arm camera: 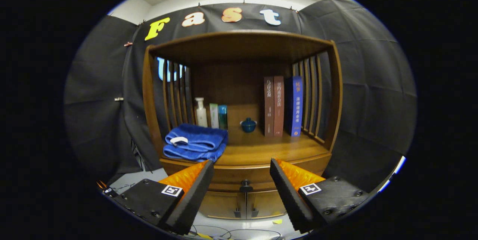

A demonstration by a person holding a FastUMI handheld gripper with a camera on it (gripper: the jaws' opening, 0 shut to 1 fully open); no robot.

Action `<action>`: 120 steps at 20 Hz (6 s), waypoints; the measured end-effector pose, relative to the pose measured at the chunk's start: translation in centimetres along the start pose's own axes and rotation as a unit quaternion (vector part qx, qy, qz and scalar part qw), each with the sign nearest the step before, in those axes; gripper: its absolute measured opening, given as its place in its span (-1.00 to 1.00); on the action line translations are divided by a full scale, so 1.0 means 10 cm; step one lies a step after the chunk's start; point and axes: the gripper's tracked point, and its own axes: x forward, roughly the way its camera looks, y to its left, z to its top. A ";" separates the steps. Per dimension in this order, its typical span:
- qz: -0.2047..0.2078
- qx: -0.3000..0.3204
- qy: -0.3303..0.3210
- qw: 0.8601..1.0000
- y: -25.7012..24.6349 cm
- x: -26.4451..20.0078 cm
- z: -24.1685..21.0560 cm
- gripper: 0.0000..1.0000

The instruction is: Pull open the drawer, take out the items inside it, and place them on the countertop above the cabinet.

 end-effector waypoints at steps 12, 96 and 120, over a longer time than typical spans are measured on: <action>-0.021 0.022 0.136 0.990 -0.26 0.94 -1.25 0.97; 0.008 -0.006 0.429 0.903 -0.08 1.11 -1.63 0.47; 0.017 0.009 0.404 0.915 -0.11 0.98 -1.51 -0.61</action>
